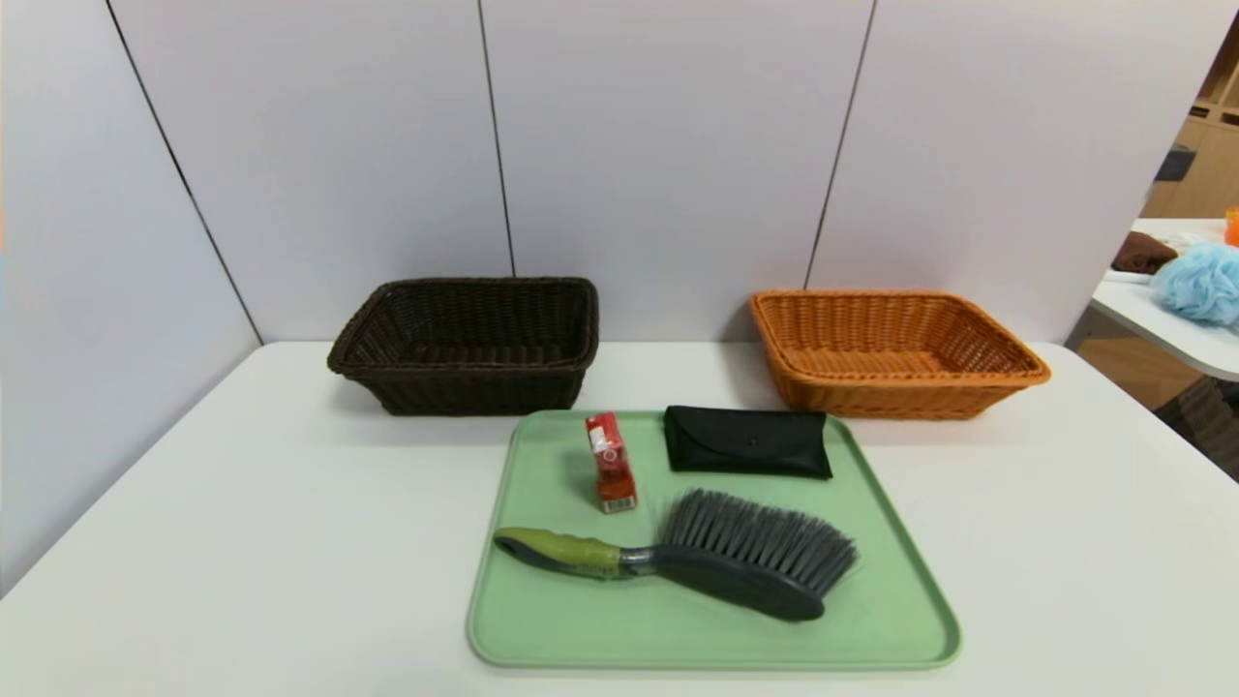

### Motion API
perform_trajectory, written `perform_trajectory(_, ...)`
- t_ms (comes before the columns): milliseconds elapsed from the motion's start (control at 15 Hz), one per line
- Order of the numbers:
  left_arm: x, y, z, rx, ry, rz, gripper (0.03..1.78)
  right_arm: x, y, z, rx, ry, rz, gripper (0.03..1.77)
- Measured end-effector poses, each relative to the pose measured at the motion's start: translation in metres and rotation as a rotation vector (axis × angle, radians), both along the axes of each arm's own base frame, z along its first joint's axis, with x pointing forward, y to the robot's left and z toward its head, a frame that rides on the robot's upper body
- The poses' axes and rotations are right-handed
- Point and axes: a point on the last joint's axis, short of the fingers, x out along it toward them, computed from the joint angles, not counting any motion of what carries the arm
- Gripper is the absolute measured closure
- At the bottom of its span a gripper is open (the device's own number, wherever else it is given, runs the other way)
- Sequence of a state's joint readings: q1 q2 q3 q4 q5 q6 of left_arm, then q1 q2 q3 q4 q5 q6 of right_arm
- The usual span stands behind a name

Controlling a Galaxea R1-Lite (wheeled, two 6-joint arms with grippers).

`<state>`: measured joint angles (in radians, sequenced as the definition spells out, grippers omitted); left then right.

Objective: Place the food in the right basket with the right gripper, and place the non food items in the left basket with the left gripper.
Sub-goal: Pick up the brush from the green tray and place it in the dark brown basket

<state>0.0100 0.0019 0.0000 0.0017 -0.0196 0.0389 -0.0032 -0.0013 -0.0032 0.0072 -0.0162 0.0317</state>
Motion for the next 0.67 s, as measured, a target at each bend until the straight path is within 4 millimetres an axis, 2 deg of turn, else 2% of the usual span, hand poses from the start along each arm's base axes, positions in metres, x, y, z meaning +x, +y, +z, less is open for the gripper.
perform_trajectory(667, 0.0000, -0.0001, 0.0003, 0.005, -0.003, -0.003, 0.12, 0.0001, 0.0000, -0.0003, -0.003, 0.000, 0.000, 0.09)
